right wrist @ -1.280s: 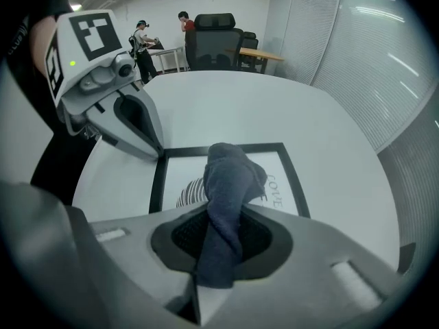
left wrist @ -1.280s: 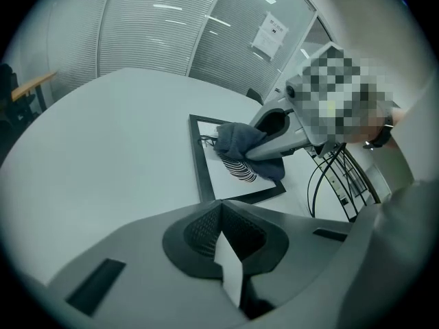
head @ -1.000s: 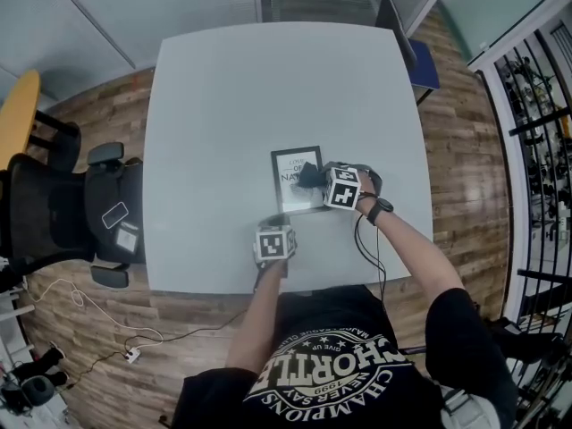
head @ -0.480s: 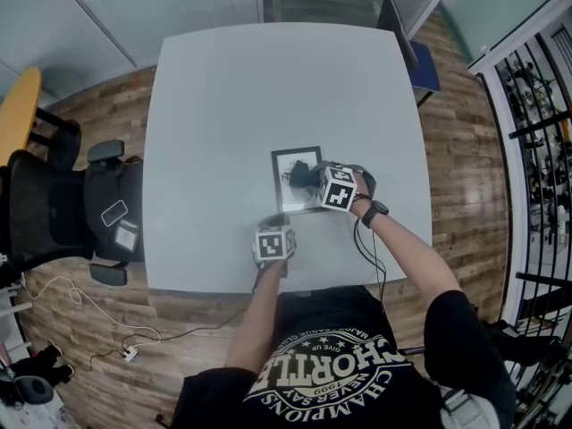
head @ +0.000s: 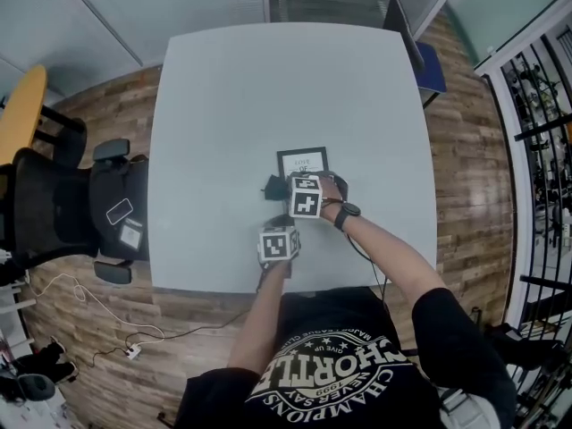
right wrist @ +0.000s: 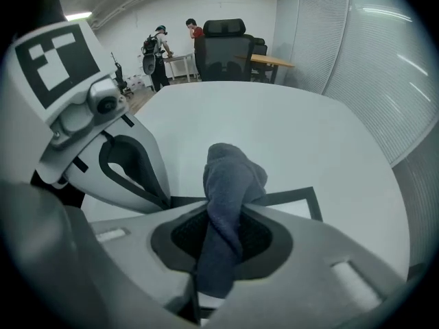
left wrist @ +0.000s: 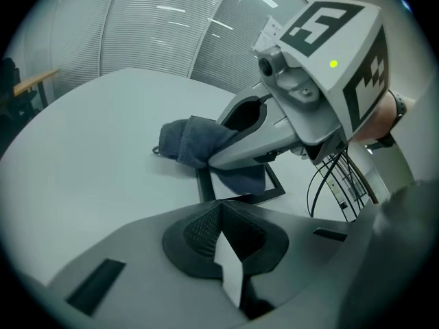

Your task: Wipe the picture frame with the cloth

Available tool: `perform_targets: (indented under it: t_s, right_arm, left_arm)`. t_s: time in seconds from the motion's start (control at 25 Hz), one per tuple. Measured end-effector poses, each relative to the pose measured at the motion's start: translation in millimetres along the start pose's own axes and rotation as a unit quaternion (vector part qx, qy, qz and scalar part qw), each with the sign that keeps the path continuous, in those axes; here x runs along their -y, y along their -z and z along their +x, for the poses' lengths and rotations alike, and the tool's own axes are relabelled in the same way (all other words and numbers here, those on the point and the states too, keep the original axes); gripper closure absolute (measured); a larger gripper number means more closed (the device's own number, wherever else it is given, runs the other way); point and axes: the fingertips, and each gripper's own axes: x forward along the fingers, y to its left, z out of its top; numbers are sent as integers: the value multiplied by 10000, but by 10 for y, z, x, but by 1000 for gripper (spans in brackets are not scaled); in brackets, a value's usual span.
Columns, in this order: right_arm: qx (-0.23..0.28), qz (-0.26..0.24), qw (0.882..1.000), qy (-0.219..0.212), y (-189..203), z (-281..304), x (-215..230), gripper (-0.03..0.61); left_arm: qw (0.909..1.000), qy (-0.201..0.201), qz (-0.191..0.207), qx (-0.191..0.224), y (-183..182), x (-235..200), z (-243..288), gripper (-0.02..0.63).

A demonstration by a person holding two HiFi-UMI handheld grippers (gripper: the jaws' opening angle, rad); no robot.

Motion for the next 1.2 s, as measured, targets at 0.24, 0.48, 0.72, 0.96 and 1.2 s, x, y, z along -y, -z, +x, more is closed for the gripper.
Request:
perform_targets:
  t_s: [0.24, 0.48, 0.72, 0.96, 1.2]
  right_arm:
    - [-76, 280, 9995, 137, 300, -72, -1, 503]
    - [-211, 612, 9975, 269, 741, -273, 26, 503]
    - [-258, 981, 9938, 461, 1063, -447, 29, 503]
    - [-522, 1414, 9863, 677, 1384, -496, 61, 503]
    - [-262, 1339, 9878, 749, 1185, -554, 107, 503]
  left_arm:
    - [10000, 36, -50, 17, -63, 12, -63, 617]
    - [10000, 31, 19, 2, -76, 13, -74, 618]
    - [9999, 93, -68, 9, -64, 13, -75, 618]
    - [9999, 101, -28, 27, -70, 3, -80, 618]
    - [9999, 107, -53, 22, -64, 10, -73, 618]
